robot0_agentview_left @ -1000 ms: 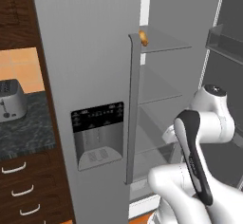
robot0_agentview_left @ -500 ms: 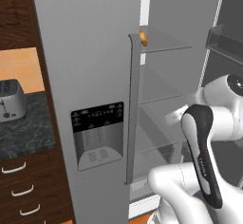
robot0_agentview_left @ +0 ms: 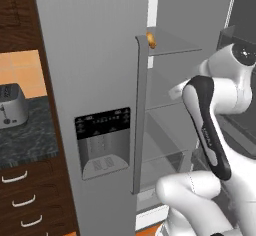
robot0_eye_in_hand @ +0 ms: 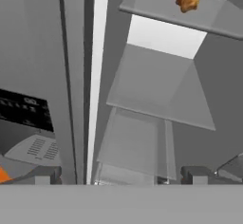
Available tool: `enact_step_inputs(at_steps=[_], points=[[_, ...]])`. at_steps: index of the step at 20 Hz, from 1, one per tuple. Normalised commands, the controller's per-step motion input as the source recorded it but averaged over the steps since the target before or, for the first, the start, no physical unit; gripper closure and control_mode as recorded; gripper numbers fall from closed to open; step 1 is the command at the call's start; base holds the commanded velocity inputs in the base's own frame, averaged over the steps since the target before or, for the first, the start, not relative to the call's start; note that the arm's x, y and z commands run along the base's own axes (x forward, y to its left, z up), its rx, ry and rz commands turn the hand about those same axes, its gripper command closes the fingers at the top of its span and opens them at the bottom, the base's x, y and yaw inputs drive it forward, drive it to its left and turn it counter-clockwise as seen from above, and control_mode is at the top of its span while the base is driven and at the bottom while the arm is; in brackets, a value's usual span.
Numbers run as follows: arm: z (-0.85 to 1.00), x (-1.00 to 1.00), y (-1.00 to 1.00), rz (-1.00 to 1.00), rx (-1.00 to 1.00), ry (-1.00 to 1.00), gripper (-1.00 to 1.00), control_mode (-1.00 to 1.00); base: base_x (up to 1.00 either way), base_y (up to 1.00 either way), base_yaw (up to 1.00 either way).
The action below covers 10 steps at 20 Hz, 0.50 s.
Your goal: Place one avocado and one chicken drumstick in each tupperware on the nearby counter, to pack two identical lunches.
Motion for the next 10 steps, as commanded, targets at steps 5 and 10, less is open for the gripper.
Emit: enact_step_inputs(at_steps=[5,10], points=[[0.14,0.51,-0.2,-0.06,0.05,0.04,-1.0,-1.0,0.0,0.0,0.0],[0.09,0.68,0.0,0.0,0.06,-0.11,-1.0,-1.0,0.0,0.0,0.0]])
